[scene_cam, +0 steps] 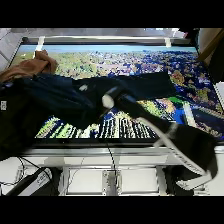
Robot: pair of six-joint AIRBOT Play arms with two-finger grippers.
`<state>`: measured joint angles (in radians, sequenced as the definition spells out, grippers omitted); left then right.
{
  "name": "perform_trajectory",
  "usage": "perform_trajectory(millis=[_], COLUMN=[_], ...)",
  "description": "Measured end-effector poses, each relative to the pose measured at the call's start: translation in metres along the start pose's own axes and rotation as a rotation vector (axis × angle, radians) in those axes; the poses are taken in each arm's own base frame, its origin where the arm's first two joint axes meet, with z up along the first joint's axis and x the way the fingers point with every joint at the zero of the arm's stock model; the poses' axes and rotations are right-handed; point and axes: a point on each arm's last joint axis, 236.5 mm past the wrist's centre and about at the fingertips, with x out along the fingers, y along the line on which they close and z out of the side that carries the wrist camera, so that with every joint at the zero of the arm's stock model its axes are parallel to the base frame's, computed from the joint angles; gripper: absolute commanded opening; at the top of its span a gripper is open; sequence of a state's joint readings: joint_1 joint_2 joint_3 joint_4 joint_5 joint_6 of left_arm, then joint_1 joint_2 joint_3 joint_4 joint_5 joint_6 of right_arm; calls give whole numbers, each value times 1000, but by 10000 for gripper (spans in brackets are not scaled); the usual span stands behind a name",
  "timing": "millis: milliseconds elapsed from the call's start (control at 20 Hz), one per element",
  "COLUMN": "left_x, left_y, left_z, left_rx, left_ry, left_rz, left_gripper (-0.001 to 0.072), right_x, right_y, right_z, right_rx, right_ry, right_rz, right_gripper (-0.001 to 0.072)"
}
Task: Fold the clothes and pants, and hang the long-sleeved shirts on hangers.
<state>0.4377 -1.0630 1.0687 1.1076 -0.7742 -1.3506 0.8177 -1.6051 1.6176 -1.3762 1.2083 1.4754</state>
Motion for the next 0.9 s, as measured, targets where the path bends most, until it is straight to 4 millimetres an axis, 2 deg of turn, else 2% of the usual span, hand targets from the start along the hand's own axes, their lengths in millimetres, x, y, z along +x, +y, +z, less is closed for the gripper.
perform_trajectory(millis=[150, 250, 350, 400, 450, 500, 550, 600, 650, 800, 900], left_x=[-43, -62, -70, -71, -70, -67, -63, -59, -55, -46, -44], left_y=[-2, -6, -9, -9, -9, -7, -4, 1, 5, 10, 13], left_z=[14, 14, 5, -3, -13, -23, -35, -47, -60, -91, -100], left_rx=[55, 75, 82, 79, 74, 69, 64, 59, 54, 30, 26], left_ry=[-41, -42, -11, 13, 43, 72, 103, 131, 163, 240, 259], left_rz=[21, 22, 16, 12, 9, 8, 14, 20, 28, 25, 31], left_gripper=[40, 40, 40, 40, 41, 41, 40, 41, 40, 40, 41], right_x=[-117, -200, -256, -271, -275, -267, -249, -227, -202, -124, -100], right_y=[-50, -85, -114, -129, -140, -147, -152, -154, -153, -143, -148], right_z=[4, 11, 13, 9, 4, -2, -10, -17, -25, -54, -73], right_rx=[-46, -32, -3, 21, 45, 69, 94, 117, 137, 204, 237], right_ry=[-69, -192, -292, -313, -310, -283, -237, -188, -138, 26, 101], right_rz=[-177, -309, -403, -438, -444, -422, -379, -324, -267, -83, -54], right_gripper=[20, 19, 20, 20, 20, 21, 40, 177, 381, 392, 392])
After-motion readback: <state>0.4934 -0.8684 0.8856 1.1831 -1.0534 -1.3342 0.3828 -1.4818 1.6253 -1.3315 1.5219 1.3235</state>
